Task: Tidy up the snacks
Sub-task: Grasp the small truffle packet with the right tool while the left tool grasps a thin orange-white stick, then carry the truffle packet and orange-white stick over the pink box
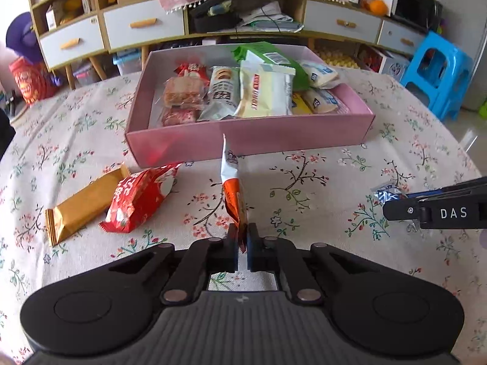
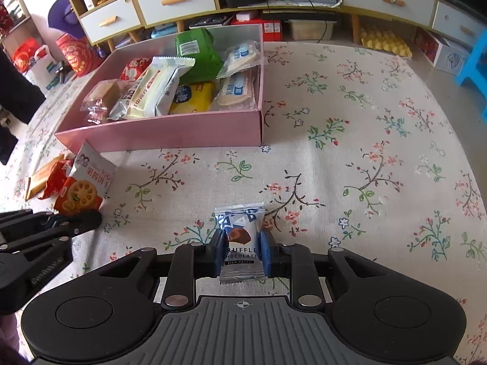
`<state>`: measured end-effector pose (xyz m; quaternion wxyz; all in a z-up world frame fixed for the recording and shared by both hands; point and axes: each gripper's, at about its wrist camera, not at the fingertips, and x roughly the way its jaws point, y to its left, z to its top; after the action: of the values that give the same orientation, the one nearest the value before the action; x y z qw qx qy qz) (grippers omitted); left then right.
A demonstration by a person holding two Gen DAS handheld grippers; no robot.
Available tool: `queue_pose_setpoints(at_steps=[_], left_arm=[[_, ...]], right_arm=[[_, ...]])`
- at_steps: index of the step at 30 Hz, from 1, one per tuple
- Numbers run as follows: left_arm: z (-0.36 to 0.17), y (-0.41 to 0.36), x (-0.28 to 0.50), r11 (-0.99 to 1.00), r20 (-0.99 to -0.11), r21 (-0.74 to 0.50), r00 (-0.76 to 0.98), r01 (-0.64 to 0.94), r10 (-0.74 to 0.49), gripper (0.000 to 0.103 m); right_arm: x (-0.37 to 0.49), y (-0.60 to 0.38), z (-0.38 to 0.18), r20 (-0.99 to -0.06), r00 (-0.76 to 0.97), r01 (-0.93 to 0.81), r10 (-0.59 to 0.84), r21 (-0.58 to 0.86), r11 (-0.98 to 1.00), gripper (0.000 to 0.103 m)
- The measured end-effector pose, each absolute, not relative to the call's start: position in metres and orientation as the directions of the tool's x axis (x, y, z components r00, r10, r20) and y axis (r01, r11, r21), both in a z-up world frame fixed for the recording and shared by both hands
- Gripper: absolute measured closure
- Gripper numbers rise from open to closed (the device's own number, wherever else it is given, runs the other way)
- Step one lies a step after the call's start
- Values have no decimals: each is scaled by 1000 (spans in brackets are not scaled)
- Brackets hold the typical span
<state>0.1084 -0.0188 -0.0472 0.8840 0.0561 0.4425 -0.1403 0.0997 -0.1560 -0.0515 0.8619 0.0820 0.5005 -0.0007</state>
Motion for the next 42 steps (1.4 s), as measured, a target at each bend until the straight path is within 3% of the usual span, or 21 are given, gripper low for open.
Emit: queue_pose_setpoints(at_steps=[11, 24, 32, 42], left_arm=[[-33, 23, 99, 945, -792, -119, 545, 305, -276, 101], [-28, 53, 42, 921, -902, -92, 360, 380, -238, 101], [-19, 74, 4, 907, -910, -101, 330, 410, -250, 101], [-2, 77, -7, 912, -905, -89, 350, 401, -242, 101]], right_arm=[[97, -161, -37, -847, 508, 107, 154, 240, 965, 81], [61, -97, -22, -906, 348, -167, 240, 192, 967, 81], [36, -30, -19, -921, 283, -336, 268, 167, 927, 81], [22, -11, 2, -917, 296, -323, 266, 166, 932, 81]])
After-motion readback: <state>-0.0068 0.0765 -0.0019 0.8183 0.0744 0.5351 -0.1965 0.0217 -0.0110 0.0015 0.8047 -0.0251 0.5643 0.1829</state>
